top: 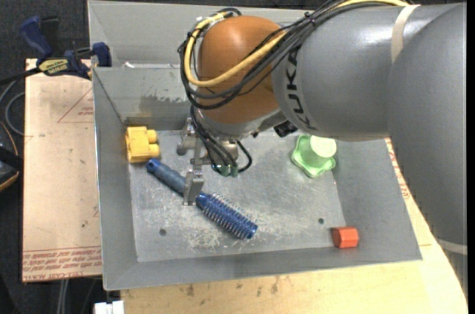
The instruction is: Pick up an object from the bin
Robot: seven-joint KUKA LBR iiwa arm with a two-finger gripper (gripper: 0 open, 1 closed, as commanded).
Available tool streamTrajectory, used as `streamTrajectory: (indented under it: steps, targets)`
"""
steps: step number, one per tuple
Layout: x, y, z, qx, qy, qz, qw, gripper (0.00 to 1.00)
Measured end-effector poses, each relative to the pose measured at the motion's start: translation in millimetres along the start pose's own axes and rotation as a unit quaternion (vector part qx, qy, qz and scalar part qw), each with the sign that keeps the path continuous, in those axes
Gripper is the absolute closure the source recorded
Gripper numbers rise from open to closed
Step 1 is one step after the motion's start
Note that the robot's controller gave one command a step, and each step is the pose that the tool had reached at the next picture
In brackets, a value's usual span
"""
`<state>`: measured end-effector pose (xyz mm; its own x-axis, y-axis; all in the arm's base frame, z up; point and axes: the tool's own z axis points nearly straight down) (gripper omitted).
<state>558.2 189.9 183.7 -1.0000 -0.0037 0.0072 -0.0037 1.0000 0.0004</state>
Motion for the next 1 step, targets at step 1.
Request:
streamTrajectory:
  steps: [1]
  targets:
    - [-2.1,-1.1,-4.2,-0.001,-0.0037,0.002,1.0000,1.00]
